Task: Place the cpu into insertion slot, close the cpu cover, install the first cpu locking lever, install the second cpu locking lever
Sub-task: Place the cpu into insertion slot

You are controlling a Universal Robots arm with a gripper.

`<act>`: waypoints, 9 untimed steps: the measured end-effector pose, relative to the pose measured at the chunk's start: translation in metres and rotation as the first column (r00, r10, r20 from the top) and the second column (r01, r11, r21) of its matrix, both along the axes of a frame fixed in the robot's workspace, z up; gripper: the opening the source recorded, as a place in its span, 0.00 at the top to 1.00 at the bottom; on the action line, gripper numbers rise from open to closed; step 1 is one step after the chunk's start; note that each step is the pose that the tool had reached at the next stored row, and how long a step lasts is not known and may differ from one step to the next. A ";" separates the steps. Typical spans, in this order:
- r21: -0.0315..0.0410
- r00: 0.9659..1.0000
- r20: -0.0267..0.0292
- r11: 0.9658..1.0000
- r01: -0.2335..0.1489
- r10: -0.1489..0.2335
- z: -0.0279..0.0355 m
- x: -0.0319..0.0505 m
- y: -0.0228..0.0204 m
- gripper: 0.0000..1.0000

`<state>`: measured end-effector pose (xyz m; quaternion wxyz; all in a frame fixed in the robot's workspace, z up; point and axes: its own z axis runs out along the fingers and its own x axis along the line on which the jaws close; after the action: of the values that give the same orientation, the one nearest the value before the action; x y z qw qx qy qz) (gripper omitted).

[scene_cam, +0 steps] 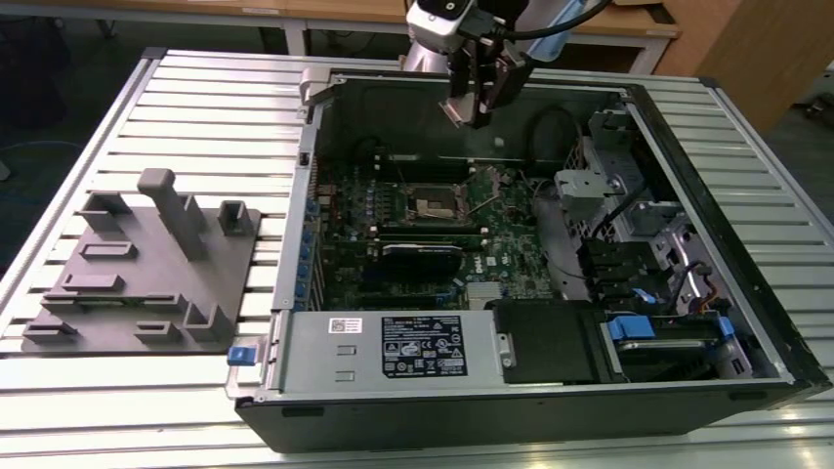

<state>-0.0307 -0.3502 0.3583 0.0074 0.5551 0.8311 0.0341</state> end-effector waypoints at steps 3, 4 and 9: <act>0.000 1.000 0.000 1.000 0.002 -0.002 -0.0003 0.0000 0.0000 0.46; 0.000 1.000 0.000 1.000 0.003 -0.003 -0.0004 0.0000 0.0000 0.46; 0.000 1.000 0.000 1.000 0.004 -0.004 -0.0004 0.0000 0.0000 0.46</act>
<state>-0.0307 -0.3502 0.3578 0.0074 0.5566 0.8301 0.0341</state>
